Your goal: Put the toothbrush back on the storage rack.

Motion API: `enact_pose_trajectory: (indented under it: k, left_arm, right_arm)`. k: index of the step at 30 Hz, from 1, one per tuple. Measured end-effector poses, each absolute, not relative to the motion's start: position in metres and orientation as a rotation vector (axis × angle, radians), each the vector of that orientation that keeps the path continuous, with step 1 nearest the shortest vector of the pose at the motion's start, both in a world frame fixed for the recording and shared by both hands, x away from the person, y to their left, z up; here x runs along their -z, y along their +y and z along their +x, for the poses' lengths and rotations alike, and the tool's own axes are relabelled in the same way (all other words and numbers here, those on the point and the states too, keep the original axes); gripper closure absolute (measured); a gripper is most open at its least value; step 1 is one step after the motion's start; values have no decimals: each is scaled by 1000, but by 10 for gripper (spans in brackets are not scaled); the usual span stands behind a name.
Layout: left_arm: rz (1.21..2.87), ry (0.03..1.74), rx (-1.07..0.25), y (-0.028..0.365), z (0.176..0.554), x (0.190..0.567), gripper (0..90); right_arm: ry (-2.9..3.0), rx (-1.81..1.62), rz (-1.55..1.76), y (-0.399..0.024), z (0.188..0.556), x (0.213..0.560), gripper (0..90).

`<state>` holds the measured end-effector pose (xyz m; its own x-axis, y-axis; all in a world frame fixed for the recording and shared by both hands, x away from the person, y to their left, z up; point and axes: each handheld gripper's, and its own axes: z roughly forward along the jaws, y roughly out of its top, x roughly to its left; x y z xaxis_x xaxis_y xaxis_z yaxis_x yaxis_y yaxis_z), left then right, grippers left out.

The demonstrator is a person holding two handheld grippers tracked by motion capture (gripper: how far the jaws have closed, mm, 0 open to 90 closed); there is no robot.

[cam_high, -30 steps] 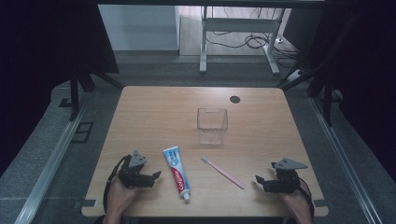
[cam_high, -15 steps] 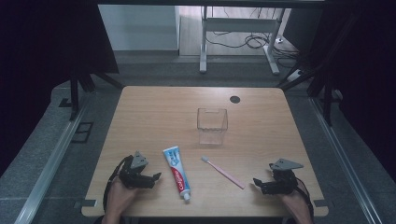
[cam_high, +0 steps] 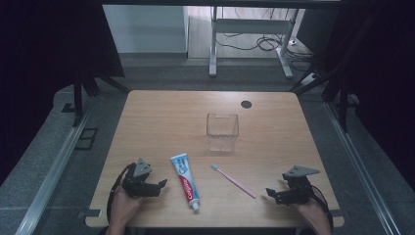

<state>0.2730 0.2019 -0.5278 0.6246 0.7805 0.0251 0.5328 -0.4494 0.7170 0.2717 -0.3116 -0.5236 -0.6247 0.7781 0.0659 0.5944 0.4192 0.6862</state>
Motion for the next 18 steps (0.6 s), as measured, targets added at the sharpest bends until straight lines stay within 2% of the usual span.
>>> enact_pose_trajectory:
  k: [18]
  left_arm:
    - [2211,1019,-472,198,273,531,132]
  right_arm:
    - [2610,-852,1134,-292,275,512,157]
